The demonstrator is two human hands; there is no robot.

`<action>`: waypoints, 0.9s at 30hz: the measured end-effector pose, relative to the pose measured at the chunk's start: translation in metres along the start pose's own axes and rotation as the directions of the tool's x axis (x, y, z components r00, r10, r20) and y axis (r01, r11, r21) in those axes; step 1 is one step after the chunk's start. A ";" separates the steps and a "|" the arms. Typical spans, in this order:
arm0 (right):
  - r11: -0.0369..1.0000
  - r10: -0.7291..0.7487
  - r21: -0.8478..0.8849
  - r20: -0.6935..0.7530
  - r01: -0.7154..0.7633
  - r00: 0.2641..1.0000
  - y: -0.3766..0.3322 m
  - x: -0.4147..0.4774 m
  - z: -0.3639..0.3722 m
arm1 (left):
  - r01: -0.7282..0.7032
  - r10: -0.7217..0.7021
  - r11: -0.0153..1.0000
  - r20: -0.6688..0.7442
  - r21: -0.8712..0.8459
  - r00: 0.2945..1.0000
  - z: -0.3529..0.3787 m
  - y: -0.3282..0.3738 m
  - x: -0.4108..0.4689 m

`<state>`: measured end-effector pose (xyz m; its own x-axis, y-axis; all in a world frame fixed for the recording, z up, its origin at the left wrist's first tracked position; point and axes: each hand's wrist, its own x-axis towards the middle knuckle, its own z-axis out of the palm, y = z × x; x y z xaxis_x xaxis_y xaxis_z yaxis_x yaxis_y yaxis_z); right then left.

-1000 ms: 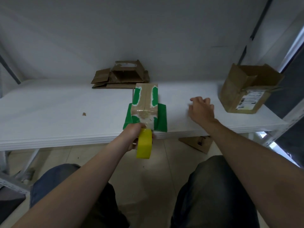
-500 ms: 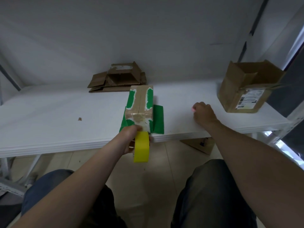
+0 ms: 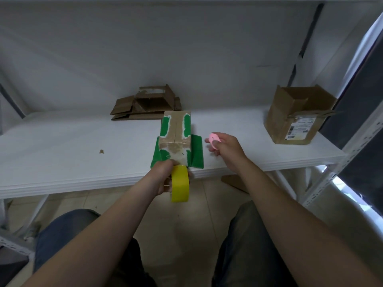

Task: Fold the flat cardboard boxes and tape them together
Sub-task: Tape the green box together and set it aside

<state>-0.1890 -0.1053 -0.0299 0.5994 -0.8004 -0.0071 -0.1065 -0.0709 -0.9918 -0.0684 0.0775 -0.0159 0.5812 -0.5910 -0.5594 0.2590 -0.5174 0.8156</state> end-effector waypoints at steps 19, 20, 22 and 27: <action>0.207 -0.376 -0.730 0.555 0.651 0.742 -0.049 -0.029 0.071 | -0.129 0.132 0.988 0.042 -0.085 0.990 -0.015 -0.010 -0.007; 0.184 -0.364 -0.742 0.557 0.644 0.746 -0.049 -0.028 0.073 | -0.128 0.133 0.987 0.043 -0.094 0.990 -0.015 -0.010 -0.006; 0.137 -0.351 -0.762 0.560 0.633 0.750 -0.048 -0.028 0.076 | -0.123 0.129 0.984 0.041 -0.131 0.991 -0.016 -0.010 -0.007; 0.069 -0.356 -0.793 0.548 0.606 0.757 -0.052 -0.032 0.088 | -0.110 0.117 0.977 0.028 -0.180 0.993 -0.015 -0.007 -0.009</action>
<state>-0.1329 -0.0238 0.0109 0.9263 -0.2548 0.2775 -0.2732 -0.9615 0.0290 -0.0635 0.0958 -0.0143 0.5854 -0.6647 -0.4641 0.3284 -0.3290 0.8854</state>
